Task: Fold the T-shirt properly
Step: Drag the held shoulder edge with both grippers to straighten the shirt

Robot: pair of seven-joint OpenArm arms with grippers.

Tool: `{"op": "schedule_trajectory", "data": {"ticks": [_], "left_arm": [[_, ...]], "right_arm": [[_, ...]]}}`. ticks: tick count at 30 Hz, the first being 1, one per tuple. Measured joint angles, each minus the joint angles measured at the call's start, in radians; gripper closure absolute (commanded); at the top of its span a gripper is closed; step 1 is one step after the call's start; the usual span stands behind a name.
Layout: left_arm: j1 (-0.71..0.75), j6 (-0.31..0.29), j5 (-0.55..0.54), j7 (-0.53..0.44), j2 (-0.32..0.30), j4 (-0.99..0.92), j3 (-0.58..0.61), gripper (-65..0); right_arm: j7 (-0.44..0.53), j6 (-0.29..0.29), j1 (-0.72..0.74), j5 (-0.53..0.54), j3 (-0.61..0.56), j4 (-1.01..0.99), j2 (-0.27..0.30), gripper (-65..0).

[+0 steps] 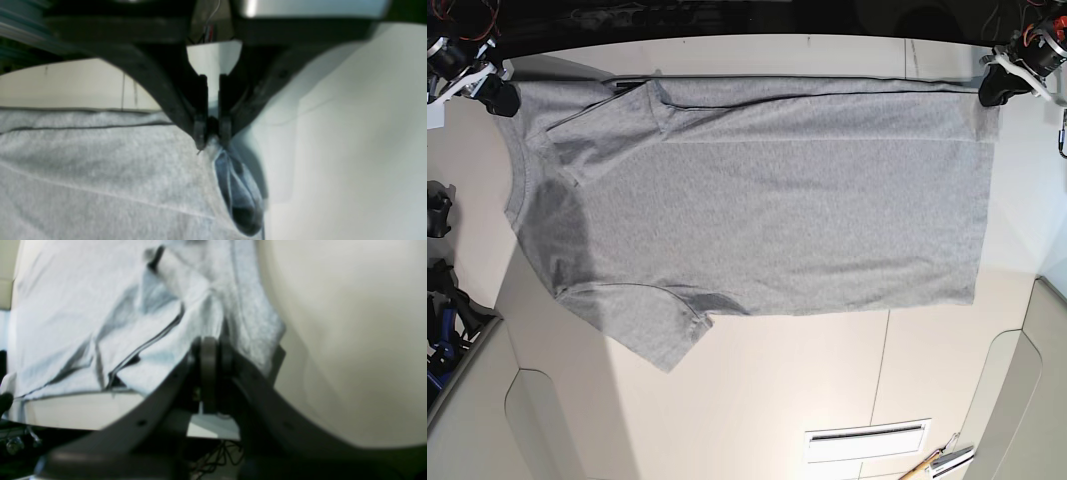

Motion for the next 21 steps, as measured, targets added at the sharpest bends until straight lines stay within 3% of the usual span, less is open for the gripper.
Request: {"op": "schedule_trajectory", "data": {"ticks": [9,11,13,15,19,21], "left_arm": [[0.000,0.000,-0.086,0.041,0.014,0.000,-0.014,0.0],[0.000,0.000,-0.093,0.047,0.025,0.000,-0.014,-6.5],[0.000,0.000,-0.095,0.054,0.031,0.000,-0.014,-11.9],[0.000,0.000,-0.098,0.074,0.031,0.000,-0.018,-11.9],[0.000,-0.004,-0.155,0.080,0.038,0.000,-0.116,-12.5],[-0.001,-0.005,-0.180,0.077,0.035,0.000,-0.181,-16.6]], "right_arm": [[0.001,0.000,-0.011,0.005,0.005,0.000,0.029,0.0],[0.001,0.000,-0.011,-0.014,0.005,0.000,0.029,0.0],[0.002,0.000,-0.011,-0.021,0.005,0.000,0.029,-10.7],[0.010,0.000,-0.011,-0.028,0.013,0.000,0.029,-17.7],[0.013,0.000,-0.002,-0.029,0.088,0.000,0.028,-18.0],[0.032,0.000,0.000,-0.019,0.141,0.000,0.031,-18.0]]}}
